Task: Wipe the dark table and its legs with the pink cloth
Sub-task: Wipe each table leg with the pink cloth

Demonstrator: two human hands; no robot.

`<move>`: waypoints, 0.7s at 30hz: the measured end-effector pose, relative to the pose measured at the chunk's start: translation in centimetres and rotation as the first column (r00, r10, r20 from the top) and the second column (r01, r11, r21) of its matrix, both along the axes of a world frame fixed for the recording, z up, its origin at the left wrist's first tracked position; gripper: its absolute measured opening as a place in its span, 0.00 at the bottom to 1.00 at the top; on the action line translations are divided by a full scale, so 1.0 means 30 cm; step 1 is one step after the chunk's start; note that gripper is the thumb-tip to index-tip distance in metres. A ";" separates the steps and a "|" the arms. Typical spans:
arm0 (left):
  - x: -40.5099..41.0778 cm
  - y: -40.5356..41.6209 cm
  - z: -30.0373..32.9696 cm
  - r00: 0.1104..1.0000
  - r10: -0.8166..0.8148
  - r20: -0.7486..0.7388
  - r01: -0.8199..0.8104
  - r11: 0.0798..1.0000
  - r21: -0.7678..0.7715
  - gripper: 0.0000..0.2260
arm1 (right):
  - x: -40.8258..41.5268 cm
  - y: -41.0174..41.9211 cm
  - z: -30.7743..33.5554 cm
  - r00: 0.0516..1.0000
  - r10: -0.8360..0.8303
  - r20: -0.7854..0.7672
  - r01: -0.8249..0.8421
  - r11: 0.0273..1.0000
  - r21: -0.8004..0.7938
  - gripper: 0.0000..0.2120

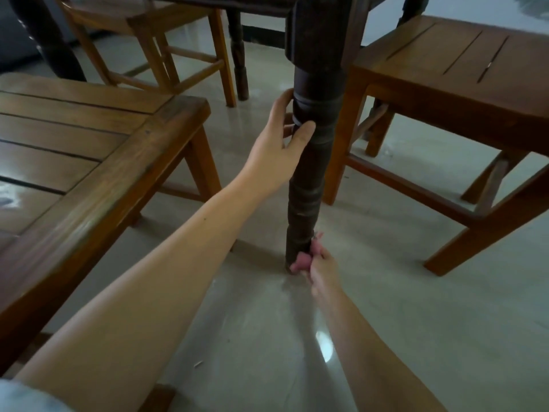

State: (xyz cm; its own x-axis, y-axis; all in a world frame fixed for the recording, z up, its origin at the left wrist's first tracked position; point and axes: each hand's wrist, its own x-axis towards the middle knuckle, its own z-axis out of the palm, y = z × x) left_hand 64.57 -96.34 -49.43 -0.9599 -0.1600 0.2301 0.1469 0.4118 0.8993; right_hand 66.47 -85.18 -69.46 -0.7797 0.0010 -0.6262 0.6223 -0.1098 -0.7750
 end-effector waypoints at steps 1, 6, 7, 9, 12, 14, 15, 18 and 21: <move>0.002 -0.001 0.002 1.000 -0.007 0.003 0.007 1.000 0.003 0.26 | -0.016 0.004 0.054 0.999 -0.036 0.001 0.036 0.996 -0.087 0.17; -0.010 -0.030 0.020 0.996 -0.076 0.041 0.074 0.996 0.040 0.26 | -0.031 0.103 0.384 0.992 -0.054 -0.116 0.010 0.936 -0.352 0.12; -0.014 -0.042 0.029 0.993 -0.106 0.055 0.104 0.994 0.045 0.26 | -0.023 0.117 0.431 0.972 -0.070 -0.226 0.004 0.959 -0.283 0.13; -0.013 -0.064 0.052 0.981 -0.170 0.091 0.168 0.985 0.028 0.24 | 0.002 0.122 0.501 0.831 -0.022 -0.555 0.050 0.998 0.034 0.17; 0.000 -0.083 0.084 0.973 -0.196 0.119 0.184 0.977 0.103 0.20 | 0.041 0.072 0.491 0.395 0.327 -0.859 0.206 0.879 0.430 0.21; 0.004 -0.088 0.090 0.975 -0.181 0.131 0.160 0.975 0.154 0.20 | 0.034 0.042 0.382 0.120 0.688 -0.716 0.315 0.657 0.685 0.24; 0.003 -0.089 0.088 0.977 -0.169 0.133 0.150 0.978 0.143 0.20 | 0.021 0.041 0.313 0.067 0.816 -0.574 0.377 0.512 0.772 0.30; 0.007 -0.096 0.066 0.979 -0.158 0.127 0.143 0.982 0.121 0.21 | -0.021 0.070 0.171 0.081 0.977 -0.199 0.449 0.142 0.882 0.40; 0.015 -0.099 0.059 0.977 -0.188 0.097 0.177 0.978 0.115 0.19 | -0.047 0.073 0.132 -0.008 1.000 -0.006 0.479 0.009 0.878 0.37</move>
